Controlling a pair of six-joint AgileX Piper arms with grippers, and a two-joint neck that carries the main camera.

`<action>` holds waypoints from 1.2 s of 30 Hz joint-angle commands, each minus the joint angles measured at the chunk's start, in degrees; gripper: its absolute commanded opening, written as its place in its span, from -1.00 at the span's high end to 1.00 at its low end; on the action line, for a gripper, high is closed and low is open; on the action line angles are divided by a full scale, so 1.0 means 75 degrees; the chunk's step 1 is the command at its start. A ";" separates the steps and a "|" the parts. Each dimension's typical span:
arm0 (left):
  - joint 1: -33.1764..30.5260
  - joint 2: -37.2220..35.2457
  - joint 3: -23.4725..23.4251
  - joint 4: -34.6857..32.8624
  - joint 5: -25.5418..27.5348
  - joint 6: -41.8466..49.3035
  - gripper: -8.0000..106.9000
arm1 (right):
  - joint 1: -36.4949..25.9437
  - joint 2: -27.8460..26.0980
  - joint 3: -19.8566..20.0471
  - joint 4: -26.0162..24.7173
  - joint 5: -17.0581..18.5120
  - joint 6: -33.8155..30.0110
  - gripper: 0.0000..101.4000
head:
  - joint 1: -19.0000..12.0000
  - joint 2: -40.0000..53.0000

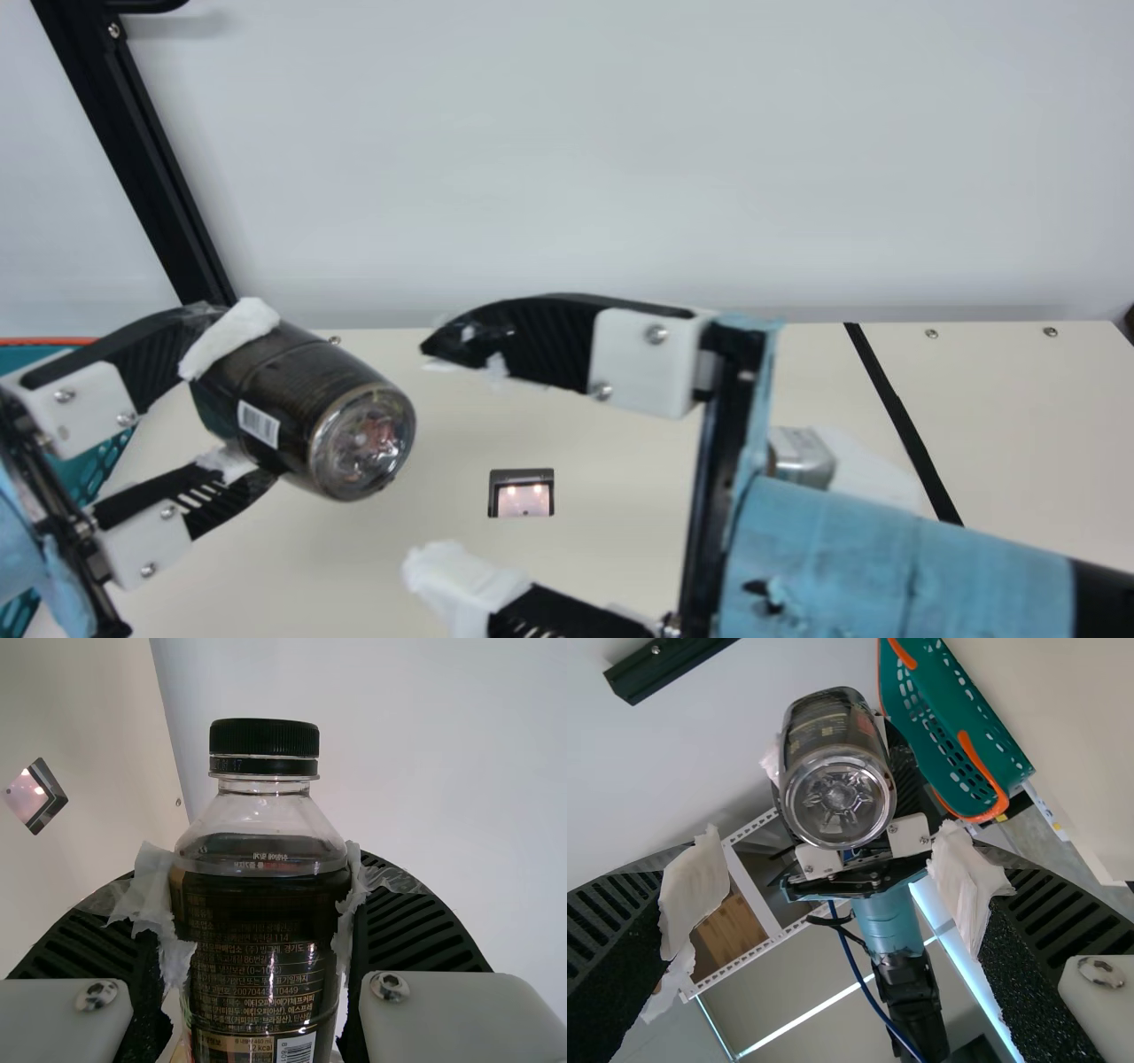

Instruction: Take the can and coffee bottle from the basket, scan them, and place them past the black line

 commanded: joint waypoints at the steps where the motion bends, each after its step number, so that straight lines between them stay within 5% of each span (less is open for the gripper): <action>1: 0.0000 0.0000 0.0000 0.0000 0.0000 0.0000 0.68 | 0.0356 0.0168 -0.0042 0.0103 -0.0222 -0.0117 -1.00 | -0.0203 -0.0013; 13: 0.0000 0.0000 0.0000 0.0000 0.0000 0.0000 0.68 | 0.1076 0.0727 -0.0199 0.0984 -0.0728 -0.1647 -1.00 | -0.0203 -0.0013; 20: 0.0000 0.0000 0.0000 0.0000 0.0000 0.0000 0.68 | 0.1135 0.0901 -0.0213 0.1768 -0.0560 -0.2827 -1.00 | -0.0203 -0.0013; 36: 0.0000 0.0000 0.0000 0.0000 0.0000 0.0000 0.68 | 0.0820 0.1787 -0.0903 0.1768 0.0014 -0.3588 -1.00 | -0.0203 -0.0013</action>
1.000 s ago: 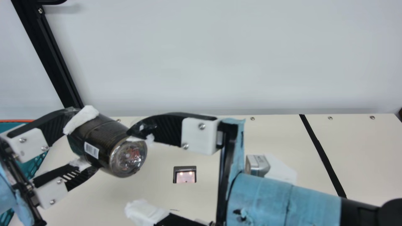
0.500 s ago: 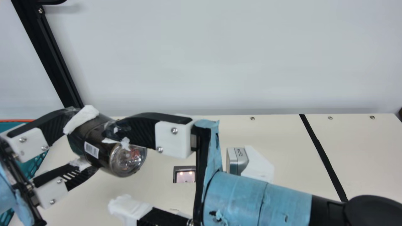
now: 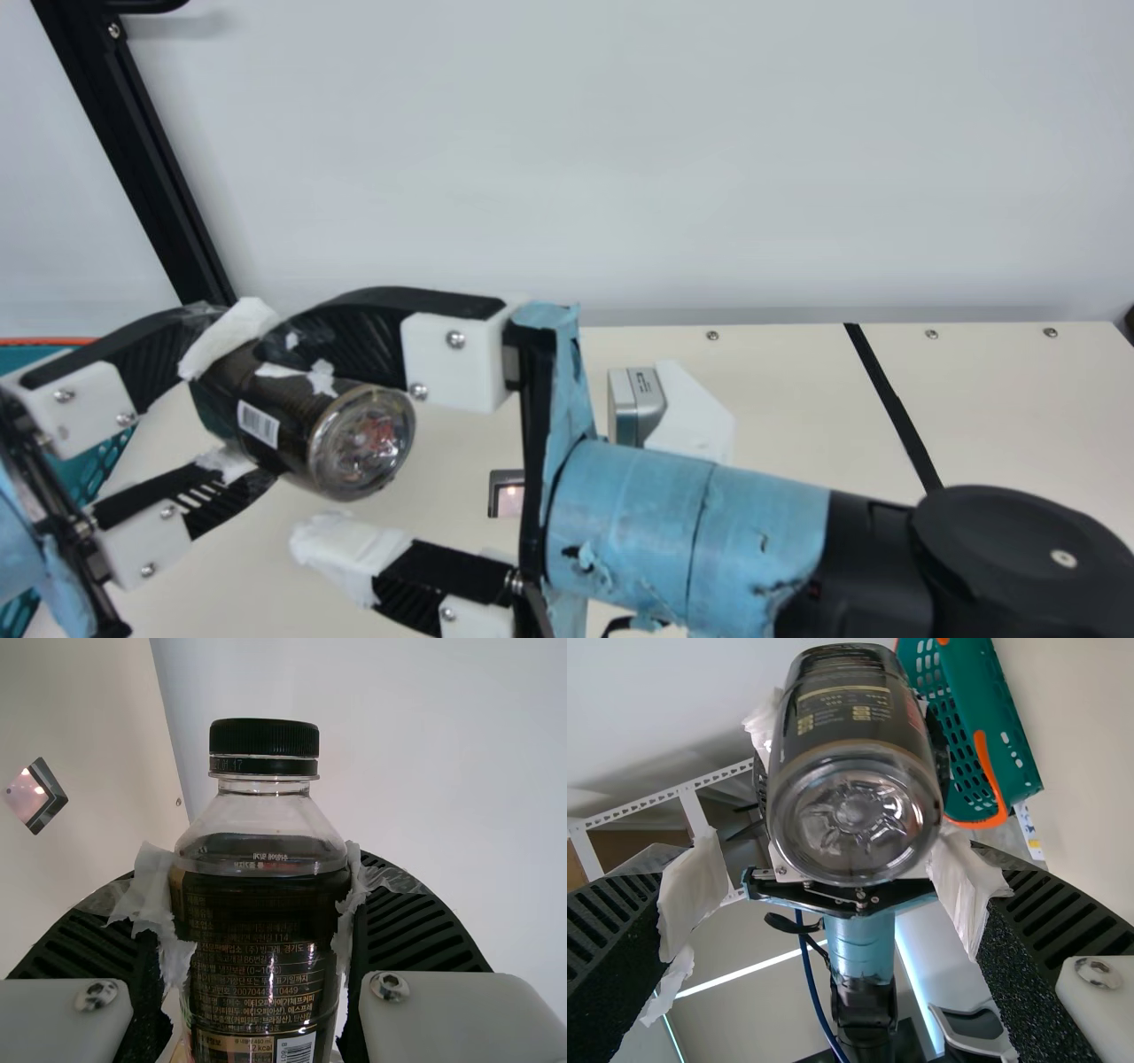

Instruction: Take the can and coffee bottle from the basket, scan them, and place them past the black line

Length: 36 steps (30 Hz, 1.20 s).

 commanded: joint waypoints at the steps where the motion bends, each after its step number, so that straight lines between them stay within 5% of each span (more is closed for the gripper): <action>1: 0.0000 0.0000 0.0000 0.0000 0.0000 0.0000 0.68 | -0.0024 0.0170 -0.0096 -0.0008 0.0013 -0.0054 -1.00 | -0.0203 -0.0013; 24: 0.0000 0.0000 0.0000 0.0000 0.0000 0.0000 0.68 | -0.0170 0.0906 -0.0569 -0.0012 -0.0048 -0.0421 -1.00 | -0.0203 -0.0013; 25: 0.0000 0.0000 0.0000 0.0000 0.0000 0.0000 0.68 | -0.0170 0.0906 -0.0569 -0.0012 -0.0048 -0.0421 1.00 | -0.0203 -0.0013; 36: 0.0000 0.0000 0.0000 0.0000 0.0000 0.0000 0.68 | -0.0170 0.0906 -0.0569 -0.0075 -0.0048 -0.0423 1.00 | -0.0203 -0.0013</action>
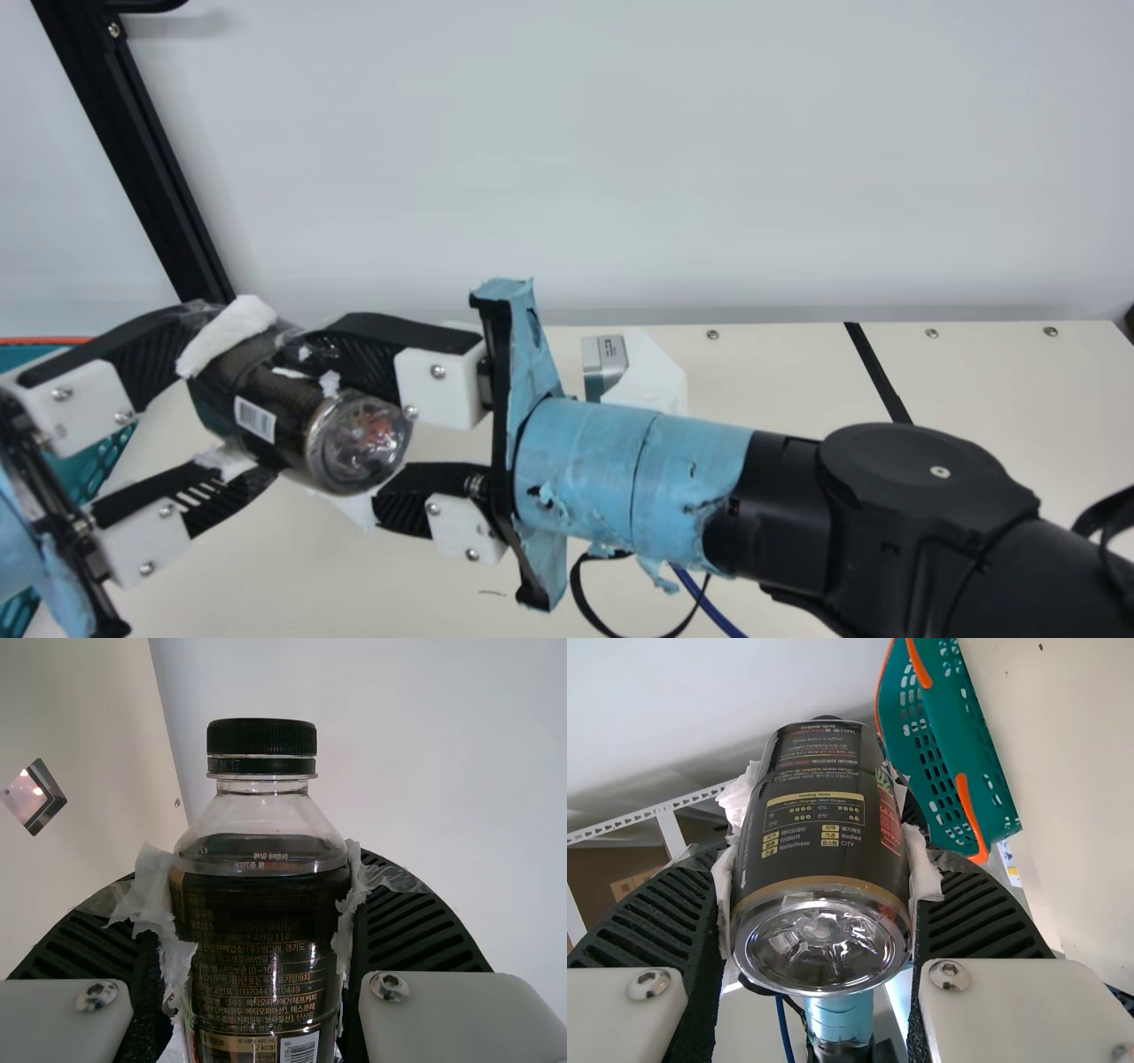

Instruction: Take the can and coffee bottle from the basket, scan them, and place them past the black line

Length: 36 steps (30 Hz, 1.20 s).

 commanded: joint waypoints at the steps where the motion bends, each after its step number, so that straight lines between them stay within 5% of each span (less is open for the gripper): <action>1: 0.0000 0.0000 0.0000 0.0000 0.0000 0.0000 0.68 | 0.0000 0.0000 0.0000 0.0000 0.0000 0.0000 1.00 | -0.0203 -0.0013; 4: 0.0000 0.0000 0.0000 0.0000 0.0000 0.0000 0.68 | 0.0000 0.0000 0.0000 -0.0006 0.0000 0.0000 1.00 | -0.0203 -0.0013; 5: 0.0000 0.0000 0.0000 0.0000 0.0000 0.0000 0.48 | 0.0000 0.0000 0.0000 -0.0006 0.0000 0.0000 1.00 | -0.0203 -0.0013; 6: 0.0000 0.0000 0.0000 0.0000 0.0000 0.0000 -0.71 | 0.0000 0.0000 0.0000 -0.0006 0.0000 0.0000 1.00 | -0.0203 -0.0013; 21: 0.0088 -0.0003 -0.0008 0.0079 -0.0043 -0.0058 -0.71 | 0.0000 0.0000 0.0000 -0.0006 0.0000 0.0000 1.00 | -0.0203 -0.0013; 32: 0.1808 0.0013 -0.0121 0.1580 -0.0096 -0.0463 -0.71 | 0.0000 0.0000 0.0000 0.0001 0.0000 0.0000 1.00 | -0.0203 -0.0013; 33: 0.1424 -0.0021 -0.0059 0.1078 -0.0094 -0.0407 -0.71 | 0.0000 0.0000 0.0000 0.0001 0.0000 0.0000 1.00 | -0.0203 -0.0013; 36: 0.1787 0.0006 -0.0111 0.1523 -0.0108 -0.0463 -0.71 | -0.0006 0.0006 -0.0003 0.0001 0.0006 -0.0003 1.00 | -0.0203 -0.0013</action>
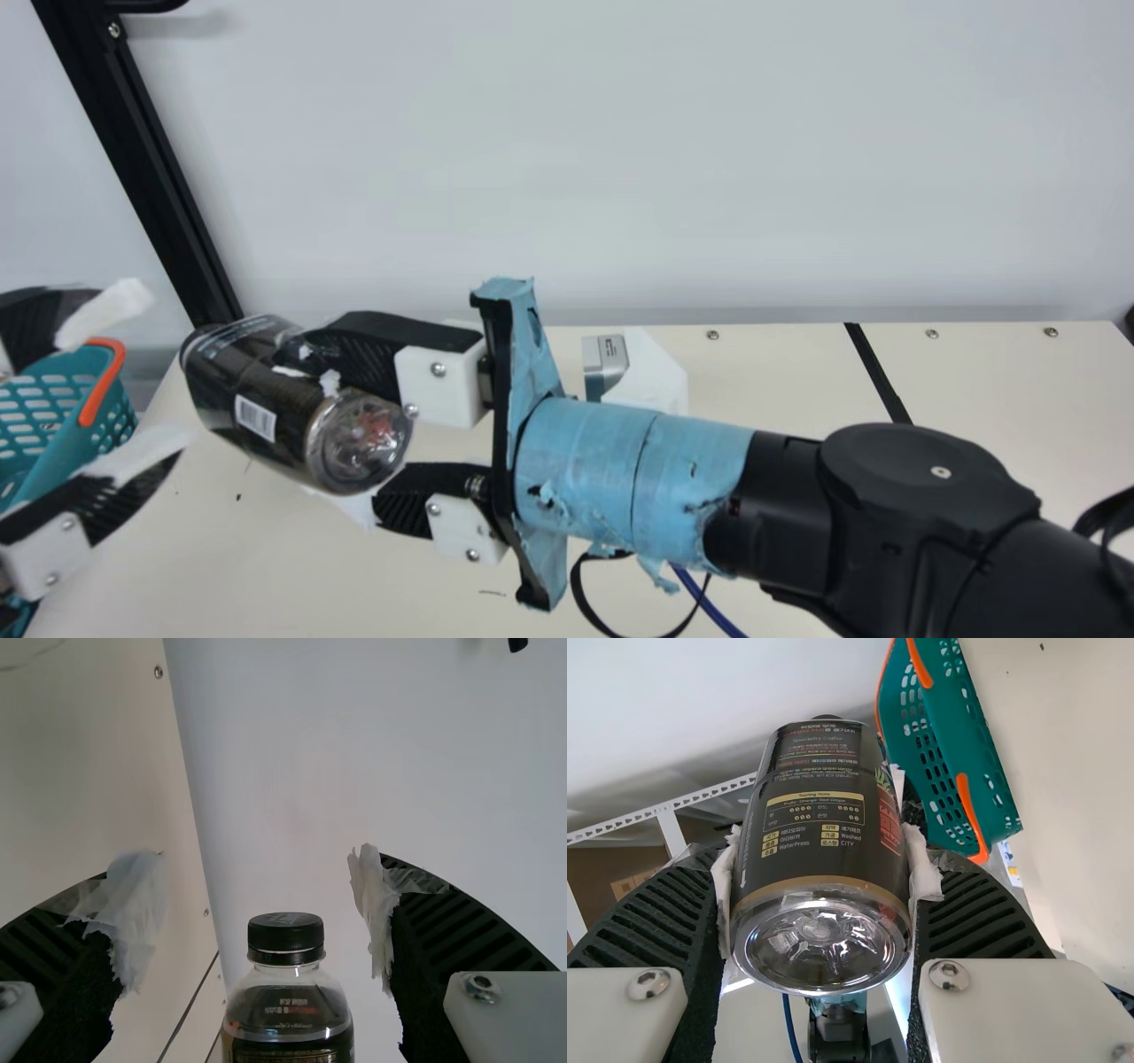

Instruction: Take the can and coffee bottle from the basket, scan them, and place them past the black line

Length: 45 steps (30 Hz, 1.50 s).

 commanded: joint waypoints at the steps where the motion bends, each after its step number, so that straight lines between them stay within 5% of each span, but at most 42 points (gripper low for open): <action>1: 0.0000 0.0000 0.0000 0.0000 0.0000 0.0000 -0.71 | -0.0024 -0.0006 0.0003 0.0018 -0.0011 -0.0010 1.00 | -0.0203 -0.0052; 6: 0.0000 0.0000 0.0000 0.0016 0.0001 0.0000 -0.71 | -0.0335 -0.0234 -0.0004 0.0069 -0.0412 -0.0117 1.00 | -0.0203 -0.0052; 11: 0.0000 0.0000 0.0000 0.0016 0.0001 0.0000 -0.71 | -0.0588 -0.0648 0.0072 0.0069 -0.1340 -0.0564 1.00 | -0.0203 -0.0052; 23: 0.0000 0.0000 0.0000 0.0016 0.0001 0.0000 -0.71 | 0.0168 -0.1712 0.0508 0.0069 -0.4611 -0.1912 1.00 | -0.0203 -0.0052; 31: 0.0000 0.0000 0.0000 0.0016 0.0001 0.0000 -0.71 | 0.1442 -0.2072 0.0806 -0.0286 -0.6517 -0.1677 1.00 | -0.0203 -0.0052; 32: 0.0000 0.0000 0.0000 0.0016 0.0001 0.0000 -0.71 | 0.1581 -0.2099 0.0844 -0.0391 -0.6612 -0.1480 1.00 | -0.0203 -0.0052; 33: 0.0000 0.0000 0.0000 0.0016 0.0001 0.0000 -0.71 | 0.1265 -0.2084 0.0812 -0.0166 -0.6043 -0.1747 1.00 | -0.0203 -0.0052; 45: 0.0000 0.0000 0.0000 0.0016 0.0001 0.0000 -0.71 | 0.1659 -0.2030 0.0872 -0.0561 -0.6896 -0.1676 1.00 | -0.0203 -0.0052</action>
